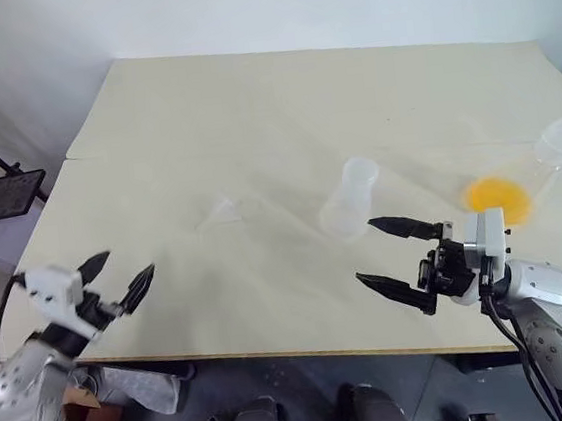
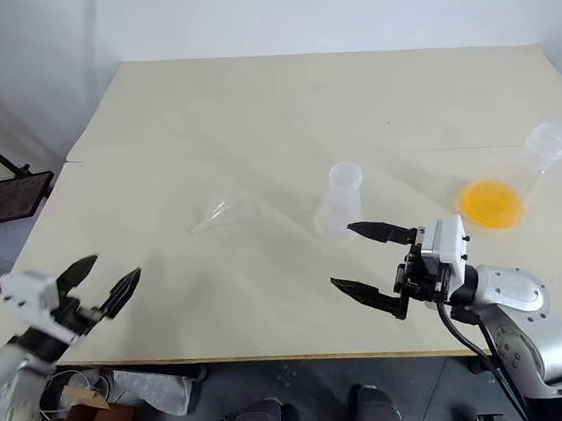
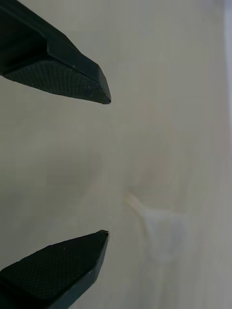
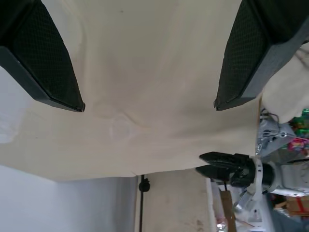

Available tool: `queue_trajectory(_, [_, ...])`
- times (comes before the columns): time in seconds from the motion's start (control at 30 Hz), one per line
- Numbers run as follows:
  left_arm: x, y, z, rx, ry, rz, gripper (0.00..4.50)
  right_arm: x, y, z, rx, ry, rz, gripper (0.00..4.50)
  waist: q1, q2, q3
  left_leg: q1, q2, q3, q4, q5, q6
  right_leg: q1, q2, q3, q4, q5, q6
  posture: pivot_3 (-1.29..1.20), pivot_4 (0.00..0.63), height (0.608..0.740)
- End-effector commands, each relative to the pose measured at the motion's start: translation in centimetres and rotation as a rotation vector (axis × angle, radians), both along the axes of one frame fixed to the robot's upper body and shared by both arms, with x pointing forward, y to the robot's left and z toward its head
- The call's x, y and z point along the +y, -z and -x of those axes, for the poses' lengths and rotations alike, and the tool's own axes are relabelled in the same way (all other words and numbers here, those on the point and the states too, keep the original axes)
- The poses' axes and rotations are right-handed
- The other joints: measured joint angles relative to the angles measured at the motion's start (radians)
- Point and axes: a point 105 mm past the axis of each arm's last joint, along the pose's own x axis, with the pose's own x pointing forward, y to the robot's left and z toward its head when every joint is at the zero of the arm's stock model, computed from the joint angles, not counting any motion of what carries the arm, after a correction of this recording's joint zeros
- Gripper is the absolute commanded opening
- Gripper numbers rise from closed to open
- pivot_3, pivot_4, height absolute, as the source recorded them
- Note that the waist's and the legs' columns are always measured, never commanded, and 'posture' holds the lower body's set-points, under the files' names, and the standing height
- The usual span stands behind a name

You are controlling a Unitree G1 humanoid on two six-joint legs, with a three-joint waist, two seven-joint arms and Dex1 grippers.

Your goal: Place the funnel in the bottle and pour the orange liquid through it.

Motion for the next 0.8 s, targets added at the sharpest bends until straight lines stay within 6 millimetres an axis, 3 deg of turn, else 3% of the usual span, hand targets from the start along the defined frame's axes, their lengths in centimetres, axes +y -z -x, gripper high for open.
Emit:
queue_trajectory(0.03, [0.7, -1.2, 2.0, -0.044, -0.035, -0.016, 4.45, 0.0, -0.4, 0.1, -0.015, -0.032, -0.006, 4.5, 0.0, 0.0, 0.0, 0.0, 0.0, 0.0, 0.0, 0.0, 0.0, 0.0, 0.0, 0.0, 0.0, 0.0, 0.0, 0.0, 0.15, 0.74])
queue_trajectory(0.2, [-0.4, -0.9, 3.1, -0.006, 0.007, 0.017, 4.45, -0.2, -0.3, -0.2, -0.018, -0.034, -0.006, 4.5, 0.001, 0.0, 0.0, 0.0, 0.0, 0.0, 0.0, -0.001, 0.0, 0.0, -0.002, 0.0, -0.004, 0.0, -0.001, 0.0, 0.15, 0.74])
queue_trajectory(0.33, [-2.1, -1.5, 2.0, -0.019, 0.043, 0.057, 4.45, -0.4, -0.2, -0.5, -0.022, -0.013, -0.009, 4.5, -0.001, 0.0, 0.0, 0.0, 0.0, 0.001, 0.0, -0.001, 0.0, 0.0, -0.002, 0.0, -0.003, -0.001, -0.001, 0.0, 0.15, 0.74])
queue_trajectory(0.4, [-3.4, -2.0, 0.6, -0.01, 0.067, 0.063, 4.45, -0.6, -0.2, -0.6, -0.027, 0.0, -0.007, 4.5, 0.002, 0.001, 0.0, 0.0, 0.0, 0.001, 0.0, -0.001, 0.0, 0.0, -0.002, -0.001, -0.003, -0.001, -0.001, 0.0, 0.15, 0.74])
queue_trajectory(0.53, [-6.0, -3.9, -4.2, -0.006, 0.023, 0.115, 4.45, -1.0, 0.0, -0.5, -0.029, 0.04, -0.009, 4.5, 0.01, 0.0, 0.0, 0.0, -0.001, -0.002, 0.001, 0.0, 0.001, 0.001, -0.001, -0.001, 0.002, -0.001, -0.001, 0.0, 0.15, 0.74])
queue_trajectory(0.63, [-7.4, -4.7, -6.2, 0.018, 0.023, 0.108, 4.45, -1.0, 0.3, -0.2, -0.023, 0.05, -0.009, 4.5, 0.0, 0.0, -0.001, 0.0, -0.002, -0.001, 0.0, -0.001, 0.0, -0.001, 0.004, 0.0, 0.005, 0.0, -0.001, 0.0, 0.15, 0.74])
queue_trajectory(0.8, [-10.5, -5.1, -7.6, 0.072, 0.103, 0.101, 4.45, -0.9, 0.5, 0.2, -0.015, 0.068, -0.017, 4.5, -0.006, 0.0, -0.001, -0.001, -0.002, 0.003, -0.003, -0.001, 0.0, -0.006, 0.007, 0.0, 0.007, 0.0, -0.001, 0.0, 0.15, 0.74])
